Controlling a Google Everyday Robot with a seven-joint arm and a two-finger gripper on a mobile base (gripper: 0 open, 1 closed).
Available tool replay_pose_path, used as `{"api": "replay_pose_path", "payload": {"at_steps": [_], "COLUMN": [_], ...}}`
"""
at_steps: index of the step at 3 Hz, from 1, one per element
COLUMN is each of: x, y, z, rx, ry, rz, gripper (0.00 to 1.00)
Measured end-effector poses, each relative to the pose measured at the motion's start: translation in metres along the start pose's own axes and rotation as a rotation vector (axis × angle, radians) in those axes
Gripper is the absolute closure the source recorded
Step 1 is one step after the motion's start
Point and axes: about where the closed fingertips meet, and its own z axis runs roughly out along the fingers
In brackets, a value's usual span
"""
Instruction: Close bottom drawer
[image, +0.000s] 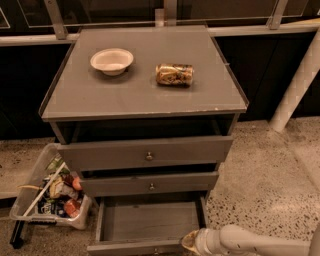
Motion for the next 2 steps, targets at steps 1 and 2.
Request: {"api": "replay_pose_path", "payload": {"at_steps": [1, 2], "x": [0.02, 0.036], "y": [0.01, 0.025], "z": [0.005, 0.013], "rx": [-0.022, -0.056], "ry": [0.002, 0.014], "rz": [-0.001, 0.0], "gripper": [1.0, 1.0]}}
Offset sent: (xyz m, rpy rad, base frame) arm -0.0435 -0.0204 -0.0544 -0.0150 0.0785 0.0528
